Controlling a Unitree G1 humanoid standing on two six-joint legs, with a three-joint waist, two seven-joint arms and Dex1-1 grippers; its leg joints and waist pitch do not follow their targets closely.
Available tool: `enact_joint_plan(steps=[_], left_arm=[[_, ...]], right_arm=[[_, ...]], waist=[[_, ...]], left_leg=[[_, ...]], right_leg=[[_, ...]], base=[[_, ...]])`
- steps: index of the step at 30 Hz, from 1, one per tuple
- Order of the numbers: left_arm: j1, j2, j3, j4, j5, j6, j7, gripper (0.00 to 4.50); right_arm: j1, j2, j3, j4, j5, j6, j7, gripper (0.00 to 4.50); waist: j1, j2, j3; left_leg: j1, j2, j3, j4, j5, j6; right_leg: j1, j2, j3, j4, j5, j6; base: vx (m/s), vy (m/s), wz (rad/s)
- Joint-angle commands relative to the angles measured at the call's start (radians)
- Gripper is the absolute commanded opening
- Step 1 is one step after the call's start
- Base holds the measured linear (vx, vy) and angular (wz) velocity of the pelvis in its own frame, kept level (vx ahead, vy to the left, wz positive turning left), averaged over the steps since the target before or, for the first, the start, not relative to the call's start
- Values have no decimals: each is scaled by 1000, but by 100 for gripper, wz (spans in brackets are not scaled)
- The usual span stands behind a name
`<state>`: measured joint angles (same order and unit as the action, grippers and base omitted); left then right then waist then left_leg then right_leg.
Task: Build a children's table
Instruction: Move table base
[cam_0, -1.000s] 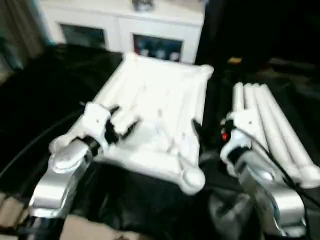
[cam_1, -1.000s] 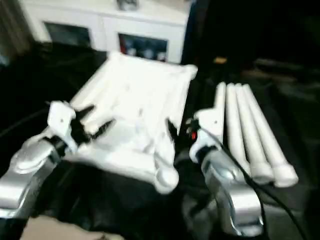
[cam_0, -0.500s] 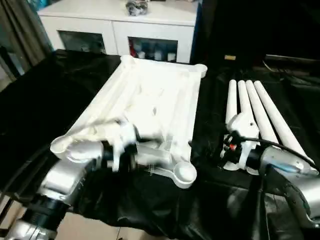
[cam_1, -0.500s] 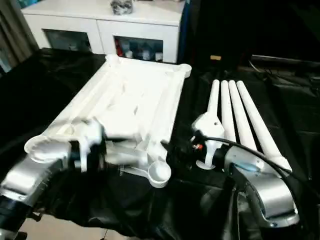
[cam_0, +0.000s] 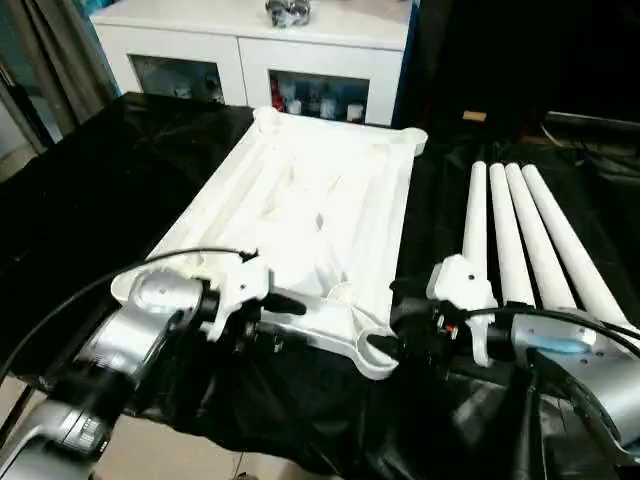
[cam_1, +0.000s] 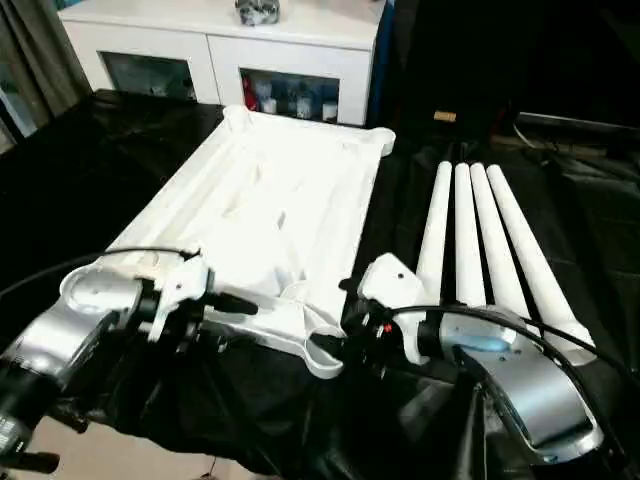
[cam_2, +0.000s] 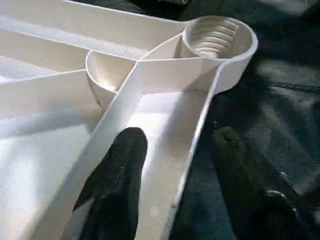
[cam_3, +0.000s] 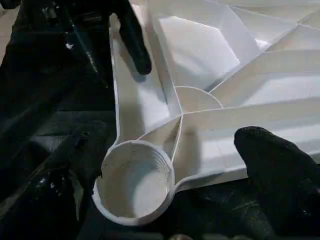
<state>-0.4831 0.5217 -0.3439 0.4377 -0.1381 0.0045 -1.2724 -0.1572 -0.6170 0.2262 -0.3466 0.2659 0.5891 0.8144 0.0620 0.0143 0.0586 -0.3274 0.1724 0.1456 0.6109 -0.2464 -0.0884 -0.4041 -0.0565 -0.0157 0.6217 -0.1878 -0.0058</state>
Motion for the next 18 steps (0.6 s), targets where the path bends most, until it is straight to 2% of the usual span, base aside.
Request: enact_joint_plan(steps=[1, 2, 3, 4, 6, 10, 11, 14, 15, 16, 18], left_arm=[[-15, -3, -12, 12, 14, -11, -9, 211], [-25, -6, -16, 29, 19, -22, -17, 205], [-43, -9, -23, 56, 23, -29, -38, 202], [-45, -9, -24, 59, 24, -31, -42, 202], [-56, -12, -31, 81, 29, -48, -64, 169], [-85, -19, -48, 136, 56, -85, -97, 158], [-89, -21, -50, 144, 60, -90, -102, 127], [-98, -26, -52, 160, 62, -95, -114, 122], [-103, -27, -56, 167, 64, -96, -121, 102], [-109, -29, -59, 179, 71, -105, -126, 102], [-120, -35, -66, 209, 86, -127, -134, 74]], right_arm=[[-3, -12, 6, -24, 4, 16, 2, 450], [0, -15, 6, -32, 15, 24, 7, 450], [6, -23, 9, -46, 23, 27, 16, 450], [8, -25, 9, -48, 21, 26, 18, 450], [16, -32, 10, -57, 13, 25, 24, 450], [17, -48, 10, -63, 7, 33, 32, 450], [20, -53, 10, -69, 8, 36, 33, 450], [22, -59, 11, -75, 13, 43, 34, 450], [24, -65, 12, -80, 14, 48, 36, 450], [25, -69, 14, -83, 13, 52, 39, 450], [30, -77, 15, -88, 9, 54, 42, 450]], waist=[[4, 3, -63], [3, 2, -63], [2, 10, -62], [2, 7, -62], [3, 8, -62], [2, 13, -63], [2, 15, -64], [2, 16, -64], [1, 16, -64], [2, 15, -64], [2, 19, -64]], left_leg=[[-19, 34, -1, -73, -60, 8], [-19, 34, -1, -73, -59, 7], [-17, 33, -1, -72, -64, 7], [-17, 33, 0, -72, -67, 8], [-17, 35, -1, -73, -74, 5], [-17, 34, -2, -73, -80, 3], [-16, 35, -2, -72, -80, 1], [-17, 35, -2, -71, -71, 0], [-17, 34, -1, -70, -74, 2], [-17, 34, -1, -70, -74, 3], [-18, 34, -2, -70, -72, 4]], right_leg=[[65, -64, 41, -65, -113, -226], [66, -64, 41, -64, -108, -227], [65, -62, 40, -66, -104, -232], [65, -62, 41, -68, -107, -231], [67, -63, 41, -66, -104, -234], [68, -63, 41, -67, -100, -241], [69, -64, 42, -66, -101, -242], [70, -64, 42, -64, -83, -250], [70, -62, 41, -66, -85, -253], [71, -63, 42, -67, -86, -253], [71, -63, 42, -66, -84, -253]], base=[[0, 0, 0], [0, 0, 0], [0, 0, 0], [0, 0, 0], [0, 0, 0], [0, 0, 0], [0, 0, 0], [0, 0, 0], [0, 0, 0], [0, 0, 0], [0, 0, 0]])
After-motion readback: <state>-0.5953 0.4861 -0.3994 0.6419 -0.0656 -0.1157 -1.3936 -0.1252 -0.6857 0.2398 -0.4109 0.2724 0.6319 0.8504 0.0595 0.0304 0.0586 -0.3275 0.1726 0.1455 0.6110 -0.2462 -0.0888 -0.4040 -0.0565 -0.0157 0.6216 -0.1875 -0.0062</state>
